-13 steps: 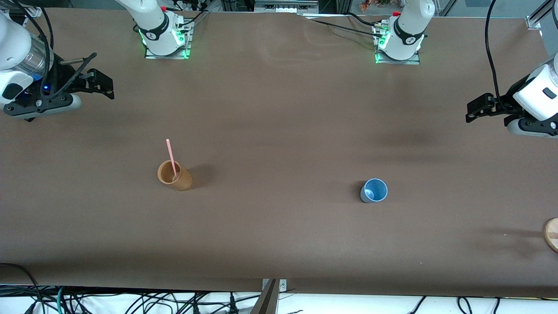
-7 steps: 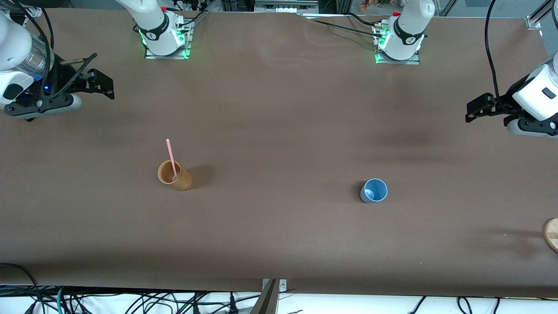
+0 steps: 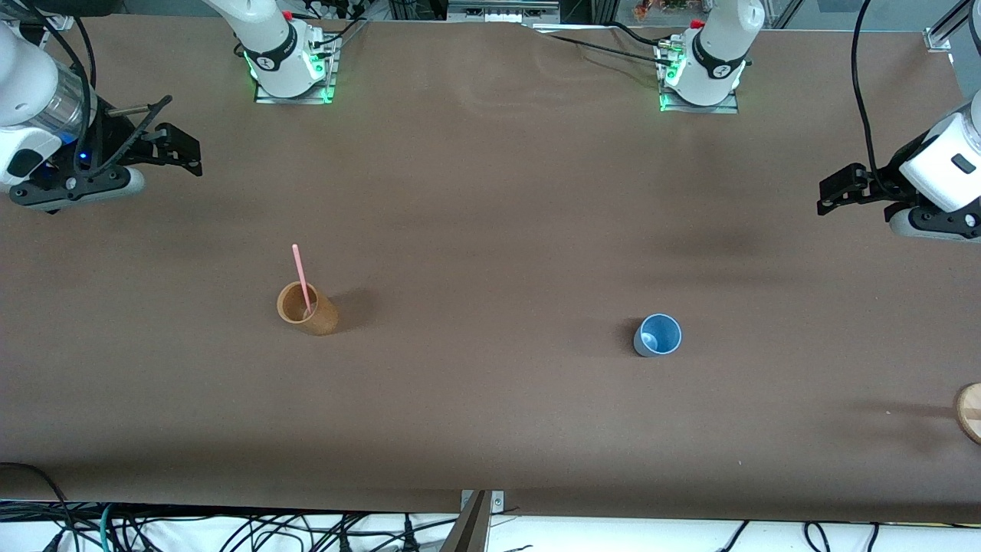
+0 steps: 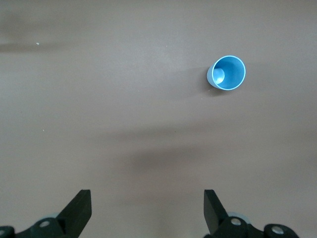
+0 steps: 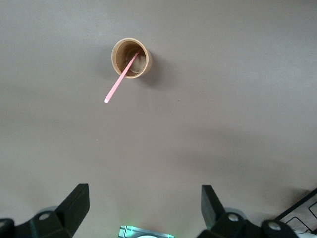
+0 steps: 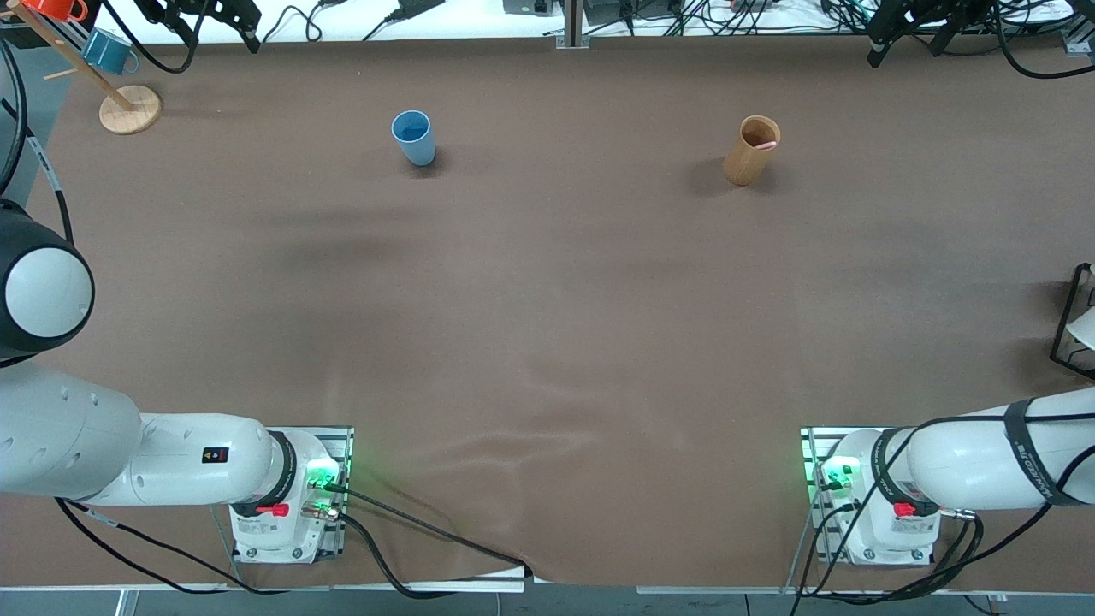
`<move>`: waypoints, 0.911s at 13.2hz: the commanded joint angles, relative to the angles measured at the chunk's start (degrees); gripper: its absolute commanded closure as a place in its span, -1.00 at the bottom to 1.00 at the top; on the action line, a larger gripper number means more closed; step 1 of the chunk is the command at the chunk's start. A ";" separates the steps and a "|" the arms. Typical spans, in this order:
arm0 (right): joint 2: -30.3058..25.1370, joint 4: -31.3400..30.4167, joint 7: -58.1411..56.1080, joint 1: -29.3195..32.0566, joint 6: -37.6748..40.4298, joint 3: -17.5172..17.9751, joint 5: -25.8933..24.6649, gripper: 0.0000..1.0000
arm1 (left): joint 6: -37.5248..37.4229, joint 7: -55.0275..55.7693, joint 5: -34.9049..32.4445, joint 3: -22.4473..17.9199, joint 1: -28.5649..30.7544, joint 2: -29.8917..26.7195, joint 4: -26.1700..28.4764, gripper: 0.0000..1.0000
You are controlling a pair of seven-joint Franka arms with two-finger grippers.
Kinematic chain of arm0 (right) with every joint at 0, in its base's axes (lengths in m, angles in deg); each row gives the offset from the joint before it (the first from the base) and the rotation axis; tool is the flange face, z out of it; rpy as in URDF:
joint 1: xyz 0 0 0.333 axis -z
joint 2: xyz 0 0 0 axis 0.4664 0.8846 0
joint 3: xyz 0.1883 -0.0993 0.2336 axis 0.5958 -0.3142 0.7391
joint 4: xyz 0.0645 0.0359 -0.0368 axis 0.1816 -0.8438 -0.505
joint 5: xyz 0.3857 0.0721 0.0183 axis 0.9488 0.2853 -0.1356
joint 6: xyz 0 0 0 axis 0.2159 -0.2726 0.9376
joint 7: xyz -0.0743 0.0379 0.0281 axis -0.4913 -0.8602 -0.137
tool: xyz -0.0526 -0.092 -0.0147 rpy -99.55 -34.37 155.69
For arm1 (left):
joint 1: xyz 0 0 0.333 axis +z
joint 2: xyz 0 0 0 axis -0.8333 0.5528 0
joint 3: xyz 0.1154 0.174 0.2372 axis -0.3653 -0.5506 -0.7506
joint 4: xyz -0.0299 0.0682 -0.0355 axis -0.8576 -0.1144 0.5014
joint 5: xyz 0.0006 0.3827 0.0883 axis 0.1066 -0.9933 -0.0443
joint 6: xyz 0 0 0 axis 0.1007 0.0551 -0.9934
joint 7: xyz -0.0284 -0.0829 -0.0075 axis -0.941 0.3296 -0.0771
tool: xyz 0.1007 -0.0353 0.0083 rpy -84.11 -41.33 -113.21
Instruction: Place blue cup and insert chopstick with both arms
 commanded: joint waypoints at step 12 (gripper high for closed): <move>21.42 -0.12 18.34 1.75 -12.58 2.07 11.75 -1.00 | 18.93 -1.48 1.07 1.70 -8.00 26.69 -3.14 -1.00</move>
